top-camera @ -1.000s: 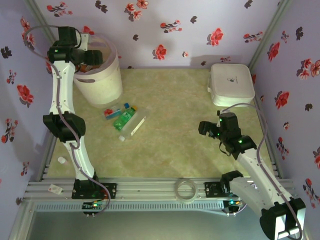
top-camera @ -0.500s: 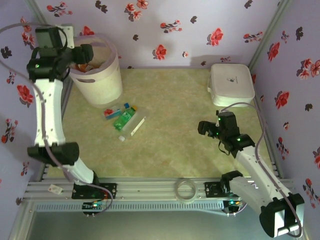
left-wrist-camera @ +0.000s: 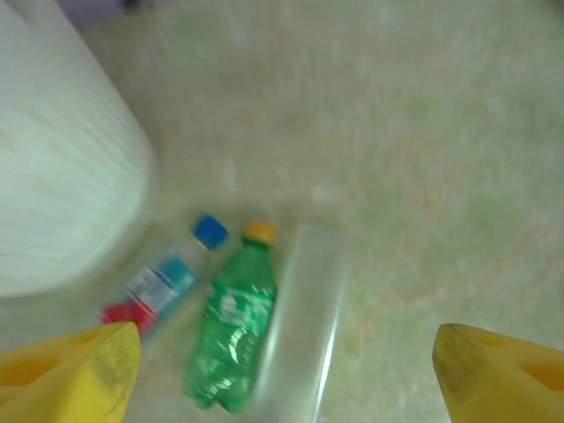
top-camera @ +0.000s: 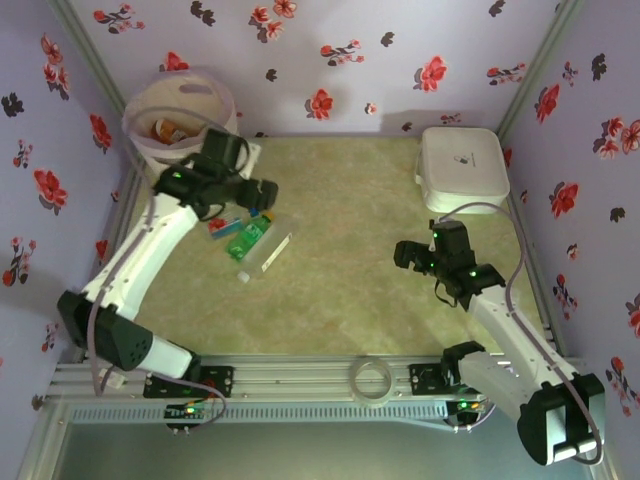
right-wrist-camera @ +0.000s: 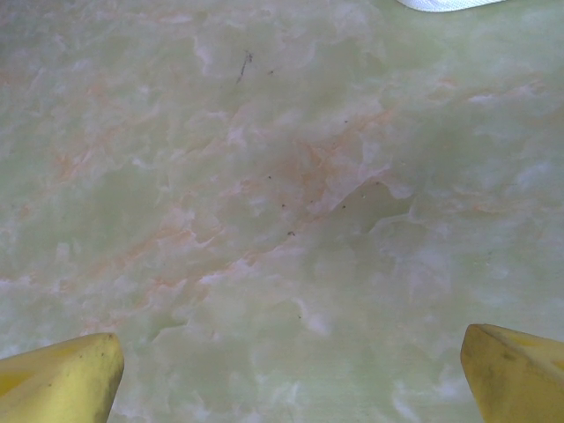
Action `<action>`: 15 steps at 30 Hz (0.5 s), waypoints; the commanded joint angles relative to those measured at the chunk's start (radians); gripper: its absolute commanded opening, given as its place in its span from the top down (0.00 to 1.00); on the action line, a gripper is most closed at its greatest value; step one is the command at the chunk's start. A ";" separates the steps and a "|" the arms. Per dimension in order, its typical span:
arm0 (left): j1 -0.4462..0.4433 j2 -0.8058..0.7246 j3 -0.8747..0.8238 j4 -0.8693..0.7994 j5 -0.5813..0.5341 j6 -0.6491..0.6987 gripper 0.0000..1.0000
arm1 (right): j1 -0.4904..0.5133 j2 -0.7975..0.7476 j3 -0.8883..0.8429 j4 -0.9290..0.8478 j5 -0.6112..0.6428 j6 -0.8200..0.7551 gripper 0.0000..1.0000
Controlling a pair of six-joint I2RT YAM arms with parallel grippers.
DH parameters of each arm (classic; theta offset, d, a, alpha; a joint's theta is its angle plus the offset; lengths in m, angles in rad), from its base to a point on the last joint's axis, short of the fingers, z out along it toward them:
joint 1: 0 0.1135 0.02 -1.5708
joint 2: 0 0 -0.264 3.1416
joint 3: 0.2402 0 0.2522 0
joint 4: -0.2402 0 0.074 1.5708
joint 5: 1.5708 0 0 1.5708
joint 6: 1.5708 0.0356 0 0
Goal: Put the plastic bottles in the bin
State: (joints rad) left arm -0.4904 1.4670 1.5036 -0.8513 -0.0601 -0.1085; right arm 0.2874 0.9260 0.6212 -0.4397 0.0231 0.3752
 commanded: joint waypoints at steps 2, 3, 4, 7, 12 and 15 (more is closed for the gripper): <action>-0.021 -0.010 -0.165 0.126 0.027 -0.087 0.01 | -0.005 0.024 0.045 0.004 0.001 0.004 0.01; -0.024 0.000 -0.201 0.138 0.034 -0.097 0.00 | -0.004 0.021 0.043 0.009 0.001 0.008 0.01; -0.026 0.013 -0.224 0.138 0.034 -0.101 0.00 | -0.004 0.018 0.039 0.014 0.001 0.013 0.01; -0.031 0.039 -0.275 0.144 0.031 -0.100 0.00 | -0.004 0.014 0.032 0.023 0.003 0.017 0.01; -0.031 0.100 -0.307 0.140 0.023 -0.086 0.00 | -0.005 0.030 0.035 0.028 -0.004 0.018 0.01; -0.042 0.152 -0.303 0.136 0.024 -0.074 0.00 | -0.004 0.029 0.028 0.036 -0.005 0.022 0.01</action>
State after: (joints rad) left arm -0.5179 1.5795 1.2030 -0.7273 -0.0410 -0.1822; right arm 0.2874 0.9524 0.6319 -0.4305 0.0227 0.3786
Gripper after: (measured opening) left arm 0.996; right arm 0.992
